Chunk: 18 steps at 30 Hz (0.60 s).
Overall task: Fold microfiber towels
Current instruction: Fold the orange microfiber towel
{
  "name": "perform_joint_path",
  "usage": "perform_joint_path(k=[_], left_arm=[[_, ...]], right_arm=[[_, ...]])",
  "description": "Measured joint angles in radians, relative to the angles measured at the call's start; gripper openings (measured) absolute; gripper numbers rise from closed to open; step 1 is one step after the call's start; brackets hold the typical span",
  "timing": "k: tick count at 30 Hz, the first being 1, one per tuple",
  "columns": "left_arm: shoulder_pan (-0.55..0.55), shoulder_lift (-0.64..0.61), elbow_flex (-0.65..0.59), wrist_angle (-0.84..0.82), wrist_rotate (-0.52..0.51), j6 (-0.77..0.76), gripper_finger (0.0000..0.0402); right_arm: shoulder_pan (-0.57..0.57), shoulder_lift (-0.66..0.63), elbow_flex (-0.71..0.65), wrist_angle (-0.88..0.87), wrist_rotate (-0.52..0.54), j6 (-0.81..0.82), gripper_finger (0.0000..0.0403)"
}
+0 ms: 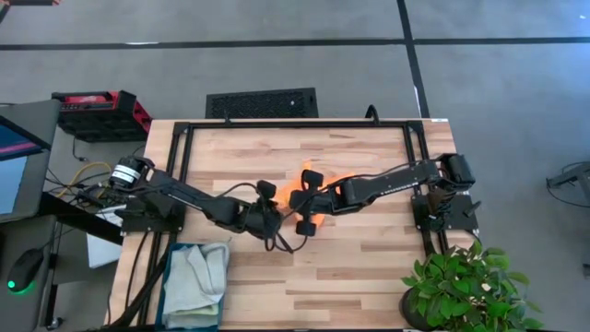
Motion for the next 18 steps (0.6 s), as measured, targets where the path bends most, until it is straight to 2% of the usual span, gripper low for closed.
perform_joint_path(k=[7,14,18], left_arm=[[-0.002,-0.002,0.101,-0.276,0.018,-0.145,0.0001],[-0.025,-0.002,0.163,-0.504,0.058,-0.274,0.0000],[-0.045,-0.002,0.175,-0.550,0.067,-0.321,0.0000]], right_arm=[[0.033,0.000,0.000,-0.238,-0.001,0.024,0.0005],[0.077,0.000,0.000,-0.336,-0.008,0.043,0.0028],[0.086,0.000,0.000,-0.345,-0.114,0.011,0.0048]])
